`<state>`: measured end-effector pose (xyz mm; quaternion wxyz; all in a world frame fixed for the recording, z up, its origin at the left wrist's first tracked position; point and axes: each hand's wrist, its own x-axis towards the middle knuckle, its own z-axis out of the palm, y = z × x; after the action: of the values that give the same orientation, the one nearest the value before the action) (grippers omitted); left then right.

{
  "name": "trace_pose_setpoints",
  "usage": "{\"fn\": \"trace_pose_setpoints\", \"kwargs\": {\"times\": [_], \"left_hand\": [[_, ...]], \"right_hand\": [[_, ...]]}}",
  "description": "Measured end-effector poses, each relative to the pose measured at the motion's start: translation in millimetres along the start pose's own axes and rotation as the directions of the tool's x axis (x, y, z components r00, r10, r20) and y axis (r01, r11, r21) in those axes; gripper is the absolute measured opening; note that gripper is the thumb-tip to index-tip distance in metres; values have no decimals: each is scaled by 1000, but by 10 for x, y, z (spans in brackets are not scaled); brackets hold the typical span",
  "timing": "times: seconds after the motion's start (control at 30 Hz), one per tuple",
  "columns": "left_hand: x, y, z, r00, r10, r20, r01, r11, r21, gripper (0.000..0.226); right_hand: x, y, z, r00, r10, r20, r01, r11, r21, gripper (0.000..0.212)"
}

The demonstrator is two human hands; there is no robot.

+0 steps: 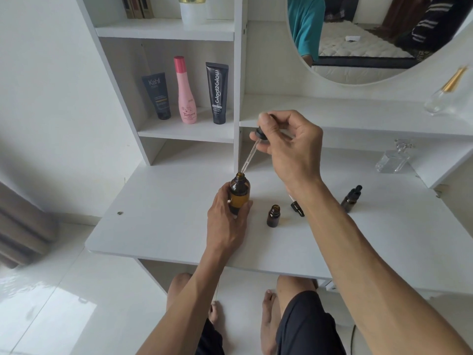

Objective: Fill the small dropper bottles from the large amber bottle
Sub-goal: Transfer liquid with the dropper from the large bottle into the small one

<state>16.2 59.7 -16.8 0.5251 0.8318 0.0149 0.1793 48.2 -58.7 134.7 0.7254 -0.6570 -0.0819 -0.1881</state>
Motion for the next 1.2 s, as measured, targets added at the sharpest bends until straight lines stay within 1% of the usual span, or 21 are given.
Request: {"fn": "trace_pose_setpoints", "kwargs": {"times": [0.27,0.53,0.8,1.2], "left_hand": [[-1,-10,7,1000,-5,-1,5,1000,3,43],[-13,27,1,1000,-13,-5,13,1000,9,42],[-17,37,2,1000,-14,-10,14,1000,23,44],[-20,22,3,1000,-16,-12,16,1000,4,42]], "right_hand": [[-6,-33,-290,994,28,-105,-26,1000,18,16],[-124,151,-685,969,137,-206,-124,989,76,10],[-261,314,-775,951,217,-221,-195,974,119,10],[-304,415,-755,958,200,-207,-198,980,29,10]]}}
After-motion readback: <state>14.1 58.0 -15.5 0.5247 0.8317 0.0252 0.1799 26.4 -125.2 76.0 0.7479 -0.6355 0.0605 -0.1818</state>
